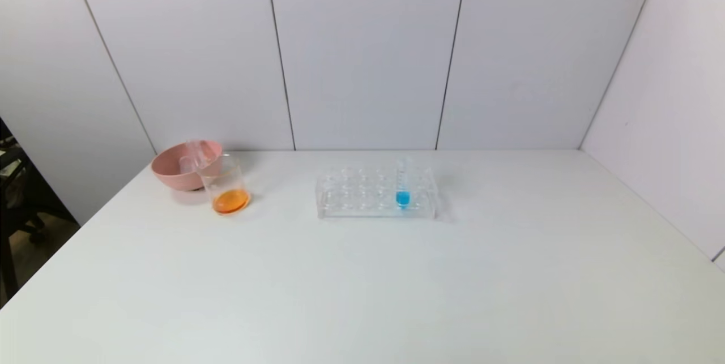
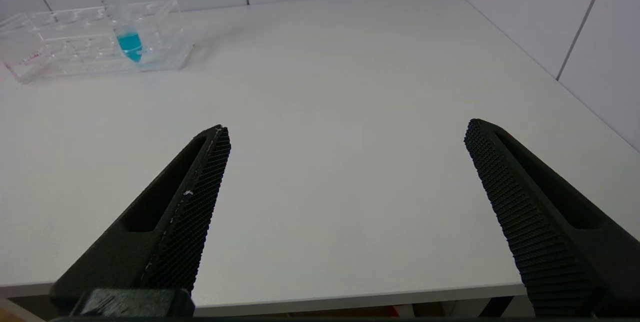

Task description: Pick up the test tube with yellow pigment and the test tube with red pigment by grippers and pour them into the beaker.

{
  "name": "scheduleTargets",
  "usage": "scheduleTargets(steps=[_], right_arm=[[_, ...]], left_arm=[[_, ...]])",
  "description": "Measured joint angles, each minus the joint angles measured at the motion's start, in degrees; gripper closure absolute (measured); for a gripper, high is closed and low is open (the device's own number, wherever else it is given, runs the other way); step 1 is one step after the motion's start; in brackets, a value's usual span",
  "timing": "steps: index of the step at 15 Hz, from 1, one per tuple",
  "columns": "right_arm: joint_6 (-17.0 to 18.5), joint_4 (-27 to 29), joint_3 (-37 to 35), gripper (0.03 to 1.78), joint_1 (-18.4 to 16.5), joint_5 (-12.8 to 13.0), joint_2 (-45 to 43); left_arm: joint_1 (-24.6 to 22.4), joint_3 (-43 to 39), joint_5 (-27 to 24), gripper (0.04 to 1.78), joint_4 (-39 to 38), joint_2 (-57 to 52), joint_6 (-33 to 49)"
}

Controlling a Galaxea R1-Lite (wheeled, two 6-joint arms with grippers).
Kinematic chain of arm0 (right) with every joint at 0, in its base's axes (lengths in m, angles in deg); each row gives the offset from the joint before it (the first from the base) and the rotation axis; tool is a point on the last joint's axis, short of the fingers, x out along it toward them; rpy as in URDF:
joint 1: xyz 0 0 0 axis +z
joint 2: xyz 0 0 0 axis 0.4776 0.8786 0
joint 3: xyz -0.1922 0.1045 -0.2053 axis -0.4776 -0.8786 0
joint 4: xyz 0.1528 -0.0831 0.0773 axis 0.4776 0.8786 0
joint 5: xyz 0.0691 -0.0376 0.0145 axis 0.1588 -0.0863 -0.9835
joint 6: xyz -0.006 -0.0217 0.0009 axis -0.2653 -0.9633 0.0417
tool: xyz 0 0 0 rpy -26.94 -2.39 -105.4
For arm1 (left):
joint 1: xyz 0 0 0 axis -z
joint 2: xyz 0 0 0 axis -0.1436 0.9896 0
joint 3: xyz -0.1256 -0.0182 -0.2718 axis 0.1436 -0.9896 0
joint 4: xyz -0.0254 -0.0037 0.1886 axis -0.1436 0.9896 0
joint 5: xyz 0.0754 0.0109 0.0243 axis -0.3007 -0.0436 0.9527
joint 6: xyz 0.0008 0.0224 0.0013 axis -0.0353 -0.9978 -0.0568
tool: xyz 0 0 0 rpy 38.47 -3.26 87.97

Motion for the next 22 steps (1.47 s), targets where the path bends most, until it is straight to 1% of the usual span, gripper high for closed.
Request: scheduleTargets(steps=[1, 2, 5, 7, 8, 9, 10, 11, 12, 13, 14, 18, 22], right_arm=[[0.0, 0.0, 0.0, 0.10, 0.0, 0.0, 0.0], [0.0, 0.0, 0.0, 0.10, 0.0, 0.0, 0.0], [0.0, 0.0, 0.0, 0.10, 0.0, 0.0, 0.0], [0.0, 0.0, 0.0, 0.10, 0.0, 0.0, 0.0], [0.0, 0.0, 0.0, 0.10, 0.0, 0.0, 0.0], [0.0, 0.0, 0.0, 0.10, 0.0, 0.0, 0.0], [0.0, 0.0, 0.0, 0.10, 0.0, 0.0, 0.0], [0.0, 0.0, 0.0, 0.10, 0.0, 0.0, 0.0], [0.0, 0.0, 0.0, 0.10, 0.0, 0.0, 0.0], [0.0, 0.0, 0.0, 0.10, 0.0, 0.0, 0.0], [0.0, 0.0, 0.0, 0.10, 0.0, 0.0, 0.0], [0.0, 0.0, 0.0, 0.10, 0.0, 0.0, 0.0], [0.0, 0.0, 0.0, 0.10, 0.0, 0.0, 0.0]], left_arm=[[0.2, -1.4, 2.0, 0.06, -0.2, -0.7, -1.5], [0.4, -2.6, 6.1, 0.06, -0.3, -1.4, -3.5], [1.2, -7.0, 23.9, 0.06, -0.1, -5.9, -8.0], [1.7, -12.9, 35.3, 0.06, -1.3, -9.9, -9.3], [1.8, -16.2, 40.3, 0.06, -2.7, -11.1, -9.7], [1.9, -19.7, 44.2, 0.06, -4.2, -12.0, -9.9], [2.0, -23.3, 46.6, 0.06, -4.5, -12.6, -9.9], [2.0, -25.4, 47.3, 0.06, -2.7, -12.9, -9.5], [2.0, -26.4, 46.5, 0.06, 1.0, -13.2, -8.3], [2.0, -27.0, 44.7, 0.06, 5.1, -13.4, -6.3], [2.0, -27.3, 43.5, 0.06, 7.5, -13.5, -4.9], [2.0, -27.4, 43.3, 0.06, 8.0, -13.7, -4.1], [2.0, -27.5, 43.8, 0.06, 7.8, -13.7, -1.0]])
